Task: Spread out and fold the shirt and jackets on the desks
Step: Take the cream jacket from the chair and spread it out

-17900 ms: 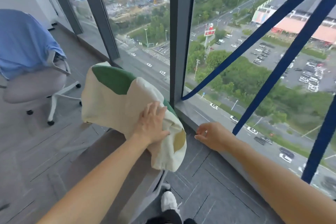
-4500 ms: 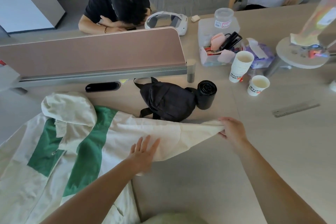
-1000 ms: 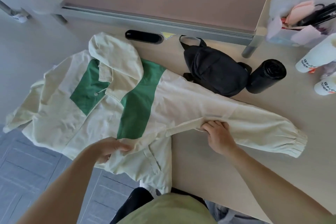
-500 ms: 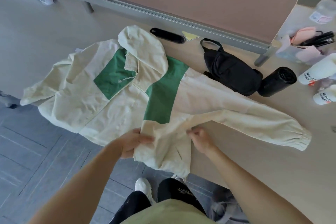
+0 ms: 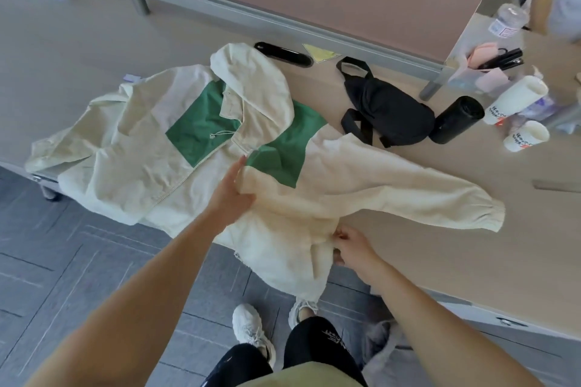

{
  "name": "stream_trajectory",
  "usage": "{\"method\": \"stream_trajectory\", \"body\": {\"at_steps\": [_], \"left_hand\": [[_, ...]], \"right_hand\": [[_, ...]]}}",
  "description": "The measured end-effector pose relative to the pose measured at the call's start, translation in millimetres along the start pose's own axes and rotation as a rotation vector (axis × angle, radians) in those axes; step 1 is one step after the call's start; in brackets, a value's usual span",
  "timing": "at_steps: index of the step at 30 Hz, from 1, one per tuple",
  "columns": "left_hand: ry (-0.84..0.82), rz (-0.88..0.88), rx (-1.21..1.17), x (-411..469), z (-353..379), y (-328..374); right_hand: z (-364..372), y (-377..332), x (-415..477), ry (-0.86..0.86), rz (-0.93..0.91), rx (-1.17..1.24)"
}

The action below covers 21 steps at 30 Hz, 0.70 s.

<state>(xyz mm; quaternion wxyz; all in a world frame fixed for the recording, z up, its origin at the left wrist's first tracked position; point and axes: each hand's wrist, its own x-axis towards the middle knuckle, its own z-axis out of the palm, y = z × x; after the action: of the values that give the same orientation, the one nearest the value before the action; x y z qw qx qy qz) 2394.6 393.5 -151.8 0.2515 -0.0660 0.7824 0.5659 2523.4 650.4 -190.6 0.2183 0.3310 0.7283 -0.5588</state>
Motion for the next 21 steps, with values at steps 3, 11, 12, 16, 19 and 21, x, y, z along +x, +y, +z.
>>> {"method": "stream_trajectory", "body": {"at_steps": [3, 11, 12, 16, 19, 21], "left_hand": [[-0.074, -0.094, 0.214, 3.9, 5.3, -11.8], [-0.117, -0.234, 0.001, 31.9, 11.9, 6.9], [-0.088, -0.253, 0.025, 42.5, 13.9, 12.8], [0.023, -0.403, 0.025, 92.2, 23.7, 19.7], [0.084, -0.519, -0.134, 122.5, 24.5, 16.6], [0.2, -0.507, -0.194, 122.8, 27.2, 31.9]], "right_hand": [[-7.2, 1.7, 0.6, -0.015, 0.011, -0.123], [-44.2, -33.2, 5.0, 0.395, -0.193, -0.464], [-47.8, -39.7, 7.6, 0.394, -0.237, -0.477], [-54.6, -63.5, 28.9, 0.203, -0.312, -0.529], [-54.0, -80.0, 52.6, 0.097, -0.341, -0.55], [-51.4, -88.8, 72.7, 0.001, -0.355, -0.576]]}}
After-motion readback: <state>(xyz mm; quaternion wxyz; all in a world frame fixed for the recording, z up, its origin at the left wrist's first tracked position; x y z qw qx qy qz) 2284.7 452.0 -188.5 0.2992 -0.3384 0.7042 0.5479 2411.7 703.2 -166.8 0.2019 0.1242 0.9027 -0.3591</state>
